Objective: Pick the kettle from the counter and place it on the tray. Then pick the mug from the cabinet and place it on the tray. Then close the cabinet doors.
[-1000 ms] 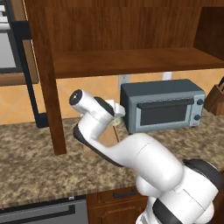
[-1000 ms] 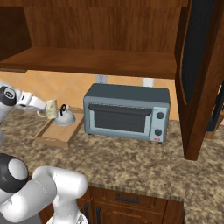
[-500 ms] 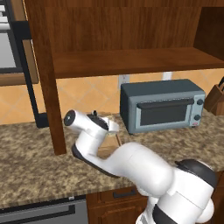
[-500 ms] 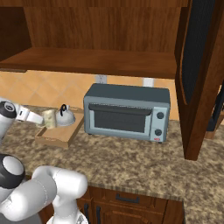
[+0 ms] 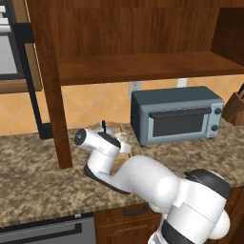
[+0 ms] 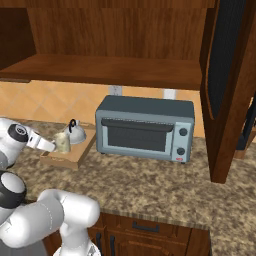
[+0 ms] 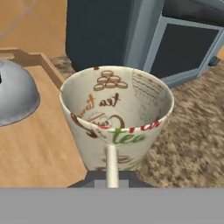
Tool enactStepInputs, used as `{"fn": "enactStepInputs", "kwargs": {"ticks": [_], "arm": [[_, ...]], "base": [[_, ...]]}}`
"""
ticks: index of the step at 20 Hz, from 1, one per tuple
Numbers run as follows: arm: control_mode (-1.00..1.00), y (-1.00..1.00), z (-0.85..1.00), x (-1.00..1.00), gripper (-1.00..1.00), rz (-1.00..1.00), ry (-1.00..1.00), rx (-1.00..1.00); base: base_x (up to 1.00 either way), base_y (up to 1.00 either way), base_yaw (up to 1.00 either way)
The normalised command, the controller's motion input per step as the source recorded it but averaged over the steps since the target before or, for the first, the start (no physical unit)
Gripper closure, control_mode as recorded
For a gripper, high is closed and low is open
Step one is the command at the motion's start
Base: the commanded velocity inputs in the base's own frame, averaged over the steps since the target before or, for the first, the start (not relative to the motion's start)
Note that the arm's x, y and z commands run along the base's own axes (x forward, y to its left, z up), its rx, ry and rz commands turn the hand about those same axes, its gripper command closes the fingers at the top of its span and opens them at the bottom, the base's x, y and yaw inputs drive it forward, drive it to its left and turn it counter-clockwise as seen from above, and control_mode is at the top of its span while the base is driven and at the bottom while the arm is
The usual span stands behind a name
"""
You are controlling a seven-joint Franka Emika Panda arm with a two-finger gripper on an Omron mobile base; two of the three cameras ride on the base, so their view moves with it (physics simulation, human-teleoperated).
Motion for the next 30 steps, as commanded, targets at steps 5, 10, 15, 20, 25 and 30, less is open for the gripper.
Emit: {"fn": "enactStepInputs", "kwargs": {"ticks": [5,10,15,20,25,30], "arm": [[-1.0,0.07,-0.22,0.35,1.0,-0.15,0.0,0.08],[-1.0,0.06,-0.27,0.38,1.0,-0.12,0.0,0.03],[-1.0,0.13,-0.26,0.33,1.0,-0.06,0.0,0.01],[-1.0,0.18,-0.22,0.26,1.0,-0.01,-0.01,0.0],[-1.0,0.07,-0.14,0.19,1.0,0.0,0.0,0.0],[-1.0,0.03,-0.21,0.07,1.0,0.0,0.0,0.0]], "base": [[0.0,0.0,0.0],[0.0,0.0,0.0],[0.0,0.0,0.0],[0.0,0.0,0.0],[0.0,0.0,0.0],[0.0,0.0,0.0]]}}
